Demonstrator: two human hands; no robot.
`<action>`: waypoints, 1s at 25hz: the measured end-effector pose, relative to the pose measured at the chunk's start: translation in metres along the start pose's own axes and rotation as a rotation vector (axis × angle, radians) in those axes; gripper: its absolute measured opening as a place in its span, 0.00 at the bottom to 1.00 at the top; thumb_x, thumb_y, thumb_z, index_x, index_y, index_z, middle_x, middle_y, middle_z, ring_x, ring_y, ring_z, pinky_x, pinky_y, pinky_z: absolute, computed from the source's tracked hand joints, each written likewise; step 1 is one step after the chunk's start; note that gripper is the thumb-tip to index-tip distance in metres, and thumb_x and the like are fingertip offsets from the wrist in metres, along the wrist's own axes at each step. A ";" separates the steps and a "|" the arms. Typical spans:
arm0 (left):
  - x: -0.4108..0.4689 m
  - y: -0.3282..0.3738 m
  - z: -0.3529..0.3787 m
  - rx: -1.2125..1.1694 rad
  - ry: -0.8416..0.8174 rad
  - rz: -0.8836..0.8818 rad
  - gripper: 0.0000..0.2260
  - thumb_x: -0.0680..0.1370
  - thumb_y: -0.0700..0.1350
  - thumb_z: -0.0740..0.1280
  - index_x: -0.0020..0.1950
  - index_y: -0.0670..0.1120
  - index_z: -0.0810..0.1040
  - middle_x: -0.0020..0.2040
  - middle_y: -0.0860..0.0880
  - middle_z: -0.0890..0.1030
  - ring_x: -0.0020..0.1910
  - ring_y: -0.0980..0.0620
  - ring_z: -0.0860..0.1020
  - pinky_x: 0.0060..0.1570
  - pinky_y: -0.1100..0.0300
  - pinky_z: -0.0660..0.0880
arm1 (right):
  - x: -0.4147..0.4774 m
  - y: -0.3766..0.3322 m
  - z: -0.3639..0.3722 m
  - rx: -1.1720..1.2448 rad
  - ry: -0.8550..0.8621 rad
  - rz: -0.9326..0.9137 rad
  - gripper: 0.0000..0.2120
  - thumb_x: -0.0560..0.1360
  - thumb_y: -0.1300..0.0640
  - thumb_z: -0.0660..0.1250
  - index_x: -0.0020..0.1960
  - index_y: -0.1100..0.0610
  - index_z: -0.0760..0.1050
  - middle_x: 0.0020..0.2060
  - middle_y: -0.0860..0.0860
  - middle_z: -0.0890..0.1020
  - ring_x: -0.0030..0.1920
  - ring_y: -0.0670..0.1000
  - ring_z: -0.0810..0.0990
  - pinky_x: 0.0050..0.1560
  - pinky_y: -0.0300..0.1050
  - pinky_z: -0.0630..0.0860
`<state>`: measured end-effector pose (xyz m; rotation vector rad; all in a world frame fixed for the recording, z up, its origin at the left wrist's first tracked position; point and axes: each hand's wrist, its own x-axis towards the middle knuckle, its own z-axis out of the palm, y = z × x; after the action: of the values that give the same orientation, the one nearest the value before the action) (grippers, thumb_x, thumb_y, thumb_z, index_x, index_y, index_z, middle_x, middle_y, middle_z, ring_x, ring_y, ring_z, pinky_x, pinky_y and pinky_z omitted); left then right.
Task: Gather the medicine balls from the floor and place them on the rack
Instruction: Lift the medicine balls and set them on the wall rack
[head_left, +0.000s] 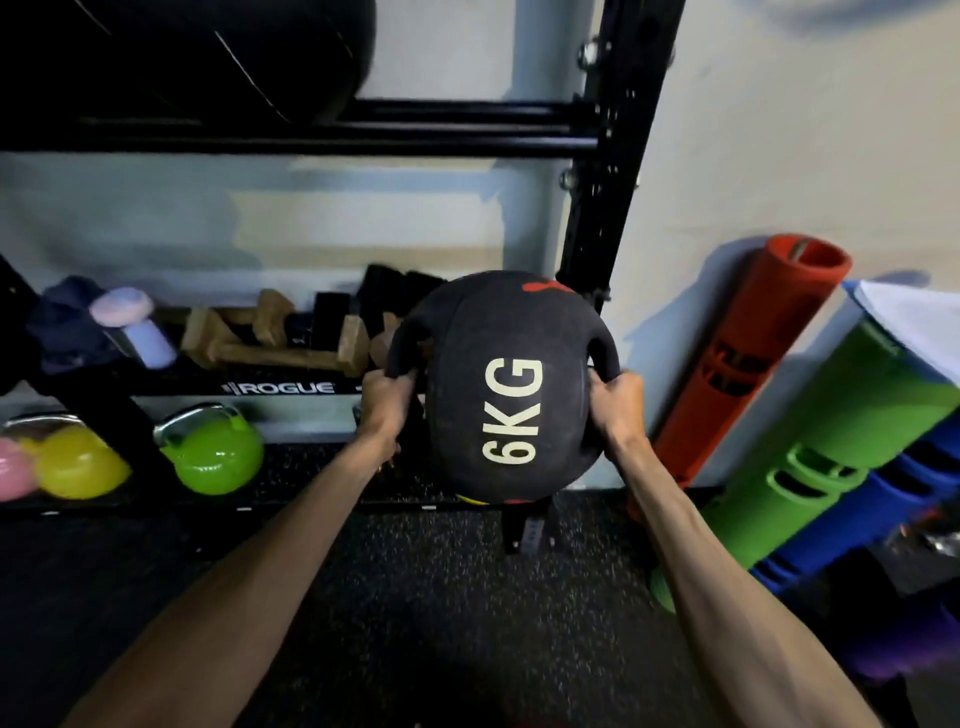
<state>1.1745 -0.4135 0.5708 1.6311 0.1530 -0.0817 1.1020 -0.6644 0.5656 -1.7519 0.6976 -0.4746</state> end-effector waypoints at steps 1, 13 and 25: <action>0.000 0.017 -0.003 -0.025 0.017 0.051 0.03 0.72 0.49 0.71 0.44 0.52 0.83 0.44 0.41 0.84 0.41 0.44 0.82 0.43 0.51 0.78 | 0.002 -0.019 -0.003 0.017 0.000 -0.044 0.15 0.76 0.59 0.67 0.32 0.57 0.70 0.27 0.49 0.73 0.30 0.49 0.71 0.35 0.44 0.69; -0.004 0.222 -0.023 -0.214 0.122 0.283 0.13 0.66 0.45 0.63 0.45 0.39 0.80 0.40 0.41 0.79 0.38 0.45 0.78 0.37 0.54 0.71 | 0.020 -0.240 -0.034 0.147 0.051 -0.510 0.18 0.76 0.61 0.67 0.30 0.53 0.66 0.25 0.46 0.69 0.20 0.44 0.67 0.28 0.41 0.65; 0.067 0.308 -0.003 -0.133 0.108 0.400 0.07 0.78 0.35 0.62 0.44 0.41 0.78 0.41 0.41 0.78 0.37 0.46 0.76 0.39 0.56 0.70 | 0.089 -0.314 -0.016 0.181 0.057 -0.574 0.11 0.77 0.65 0.65 0.35 0.62 0.72 0.28 0.53 0.73 0.23 0.40 0.65 0.27 0.40 0.65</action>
<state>1.2861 -0.4261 0.8652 1.5054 -0.0863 0.3168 1.2246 -0.6759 0.8685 -1.7557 0.1676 -0.9487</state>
